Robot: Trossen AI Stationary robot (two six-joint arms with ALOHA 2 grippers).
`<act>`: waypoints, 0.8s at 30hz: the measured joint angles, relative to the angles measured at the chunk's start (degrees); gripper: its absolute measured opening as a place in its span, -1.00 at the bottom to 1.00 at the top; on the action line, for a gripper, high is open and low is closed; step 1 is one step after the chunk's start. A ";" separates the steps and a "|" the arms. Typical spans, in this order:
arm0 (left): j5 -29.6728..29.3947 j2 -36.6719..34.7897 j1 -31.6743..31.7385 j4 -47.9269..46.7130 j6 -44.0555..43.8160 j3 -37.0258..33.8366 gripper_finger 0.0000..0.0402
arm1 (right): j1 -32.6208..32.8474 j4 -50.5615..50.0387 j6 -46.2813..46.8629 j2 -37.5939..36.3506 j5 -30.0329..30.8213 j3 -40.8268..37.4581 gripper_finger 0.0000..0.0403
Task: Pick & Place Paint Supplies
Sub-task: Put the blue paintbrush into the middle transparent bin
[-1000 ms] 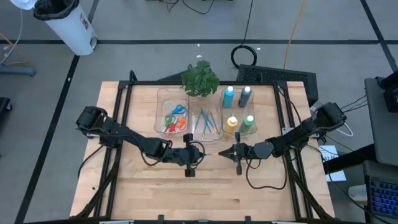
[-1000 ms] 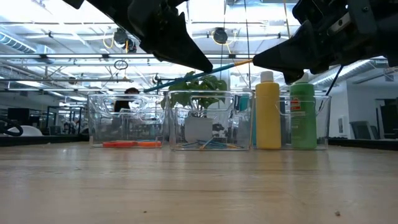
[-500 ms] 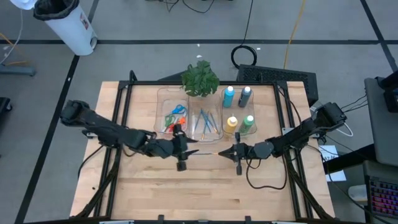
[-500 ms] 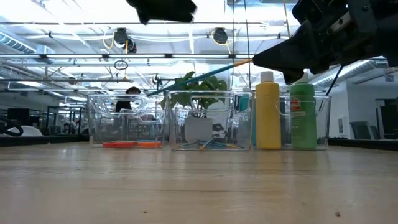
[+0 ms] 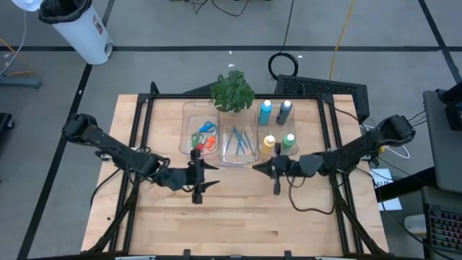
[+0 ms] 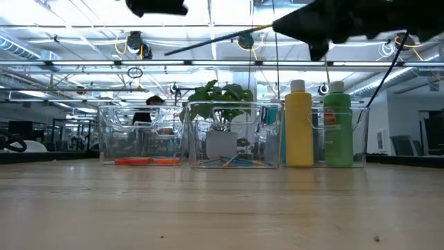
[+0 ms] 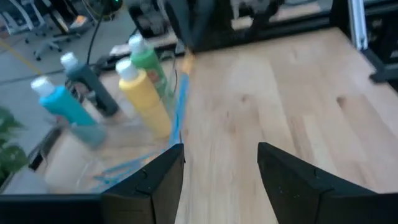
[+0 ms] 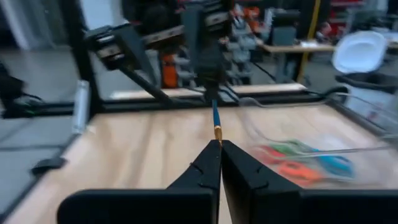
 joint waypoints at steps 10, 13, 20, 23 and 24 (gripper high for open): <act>-0.39 -8.93 2.83 7.91 -2.84 -10.76 0.06 | -8.86 -43.90 -5.91 -4.68 0.10 22.37 -1.00; -0.28 -14.00 3.39 15.39 -0.02 -16.92 0.05 | -12.75 -52.48 -8.57 -3.71 0.13 28.32 -1.00; 0.70 -24.75 6.51 26.22 1.24 -27.30 0.05 | -20.35 -62.22 -10.39 -2.87 0.10 33.02 -1.00; 0.79 -29.34 7.41 26.09 1.22 -30.53 0.05 | -21.69 -64.05 -10.43 -2.75 -0.02 32.92 -1.00; 0.80 -30.58 7.65 26.12 1.12 -31.53 0.05 | -21.99 -64.36 -10.43 -2.82 -0.01 32.94 -1.00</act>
